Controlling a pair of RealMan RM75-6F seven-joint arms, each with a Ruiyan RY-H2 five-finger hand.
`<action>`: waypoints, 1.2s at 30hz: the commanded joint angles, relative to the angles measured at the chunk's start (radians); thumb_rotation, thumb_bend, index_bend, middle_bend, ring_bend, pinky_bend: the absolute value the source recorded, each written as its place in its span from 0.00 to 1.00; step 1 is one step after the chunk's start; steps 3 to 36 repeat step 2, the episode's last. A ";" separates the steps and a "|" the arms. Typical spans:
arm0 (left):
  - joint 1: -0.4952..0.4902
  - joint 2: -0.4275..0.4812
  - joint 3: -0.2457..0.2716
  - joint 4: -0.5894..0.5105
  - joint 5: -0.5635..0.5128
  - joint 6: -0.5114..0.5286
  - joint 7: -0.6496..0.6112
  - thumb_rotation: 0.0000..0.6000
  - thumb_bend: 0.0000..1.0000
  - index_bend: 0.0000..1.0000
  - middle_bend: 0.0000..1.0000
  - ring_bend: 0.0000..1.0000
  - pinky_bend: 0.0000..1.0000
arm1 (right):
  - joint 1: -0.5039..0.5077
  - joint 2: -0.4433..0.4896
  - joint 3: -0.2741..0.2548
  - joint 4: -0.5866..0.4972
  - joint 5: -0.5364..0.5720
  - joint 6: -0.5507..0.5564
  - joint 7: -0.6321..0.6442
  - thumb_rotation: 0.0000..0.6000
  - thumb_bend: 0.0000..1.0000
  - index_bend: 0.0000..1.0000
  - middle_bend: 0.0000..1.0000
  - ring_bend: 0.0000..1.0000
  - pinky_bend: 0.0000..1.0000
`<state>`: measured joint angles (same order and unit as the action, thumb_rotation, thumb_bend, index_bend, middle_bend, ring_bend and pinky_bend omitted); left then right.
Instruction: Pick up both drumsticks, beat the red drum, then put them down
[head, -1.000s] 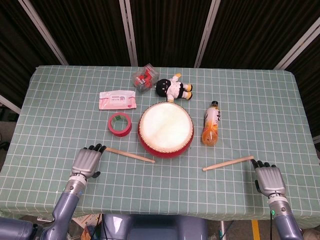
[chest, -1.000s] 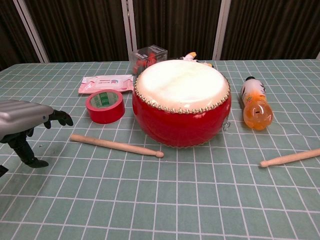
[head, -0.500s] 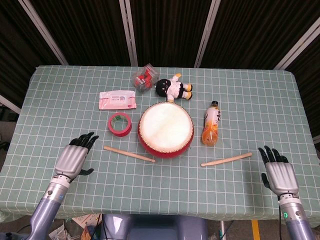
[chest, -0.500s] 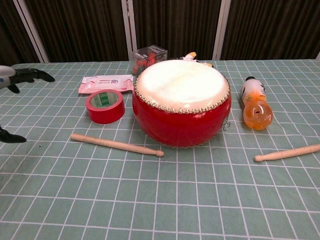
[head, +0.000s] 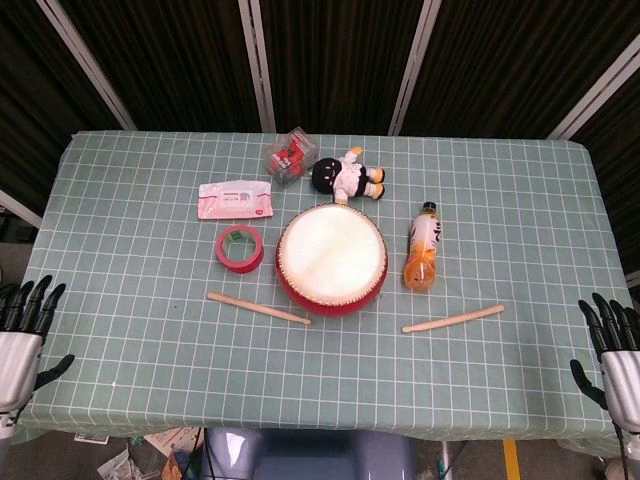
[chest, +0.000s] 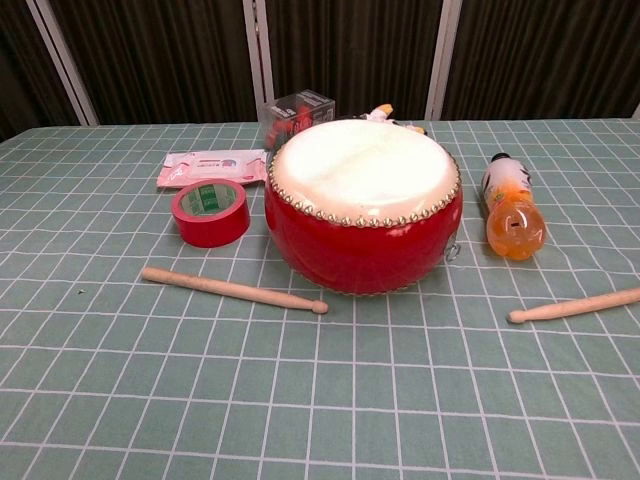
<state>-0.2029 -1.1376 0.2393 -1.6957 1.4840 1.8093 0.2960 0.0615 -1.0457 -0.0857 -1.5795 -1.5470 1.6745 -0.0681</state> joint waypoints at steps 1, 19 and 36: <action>0.066 0.012 -0.009 0.056 -0.013 0.031 -0.090 1.00 0.01 0.00 0.00 0.00 0.06 | -0.024 -0.021 0.008 0.025 0.001 -0.010 0.048 1.00 0.39 0.00 0.00 0.00 0.09; 0.077 0.014 -0.014 0.064 -0.015 0.035 -0.111 1.00 0.01 0.00 0.00 0.00 0.06 | -0.025 -0.021 0.008 0.025 0.000 -0.014 0.046 1.00 0.39 0.00 0.00 0.00 0.09; 0.077 0.014 -0.014 0.064 -0.015 0.035 -0.111 1.00 0.01 0.00 0.00 0.00 0.06 | -0.025 -0.021 0.008 0.025 0.000 -0.014 0.046 1.00 0.39 0.00 0.00 0.00 0.09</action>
